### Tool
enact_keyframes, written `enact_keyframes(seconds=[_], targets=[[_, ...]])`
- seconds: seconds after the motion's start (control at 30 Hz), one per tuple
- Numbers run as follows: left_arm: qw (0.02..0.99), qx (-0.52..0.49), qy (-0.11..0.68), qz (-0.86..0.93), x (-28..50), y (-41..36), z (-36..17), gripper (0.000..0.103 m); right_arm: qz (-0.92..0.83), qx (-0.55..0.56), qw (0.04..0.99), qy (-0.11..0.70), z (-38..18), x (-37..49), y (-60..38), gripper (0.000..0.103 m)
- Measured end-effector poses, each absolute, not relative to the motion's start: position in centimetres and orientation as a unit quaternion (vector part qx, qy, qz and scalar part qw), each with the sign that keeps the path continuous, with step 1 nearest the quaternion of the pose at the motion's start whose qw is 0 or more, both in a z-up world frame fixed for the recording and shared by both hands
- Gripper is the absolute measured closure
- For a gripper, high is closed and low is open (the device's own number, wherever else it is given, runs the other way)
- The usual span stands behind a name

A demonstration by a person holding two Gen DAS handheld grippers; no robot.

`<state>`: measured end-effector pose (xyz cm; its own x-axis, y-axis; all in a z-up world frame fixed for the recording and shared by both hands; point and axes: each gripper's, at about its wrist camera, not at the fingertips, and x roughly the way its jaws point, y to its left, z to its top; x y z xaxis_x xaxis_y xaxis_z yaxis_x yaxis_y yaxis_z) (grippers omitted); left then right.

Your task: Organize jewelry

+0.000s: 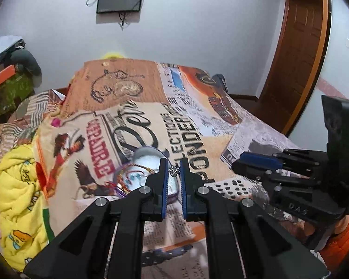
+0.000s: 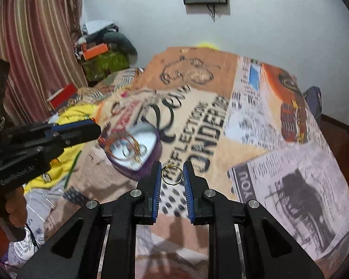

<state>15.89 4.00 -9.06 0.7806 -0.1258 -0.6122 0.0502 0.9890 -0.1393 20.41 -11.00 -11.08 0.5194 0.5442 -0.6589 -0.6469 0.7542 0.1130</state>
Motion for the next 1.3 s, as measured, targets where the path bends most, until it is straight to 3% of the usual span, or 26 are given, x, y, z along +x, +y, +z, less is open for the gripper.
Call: enact_keyframes(seconds=[0.47,1.3], targets=[[0.952,-0.063,0.299,-0.025,15.5,7.3,-7.6,0.095,0.370,-0.059,0.874,0.310,-8.6,20.9,-7.6,0.086],[0.928,-0.083,0.362,-0.033,20.1,9.2,-14.7,0.095,0.391,-0.089,0.835,0.377,-14.1,25.0,-3.0,0.086]])
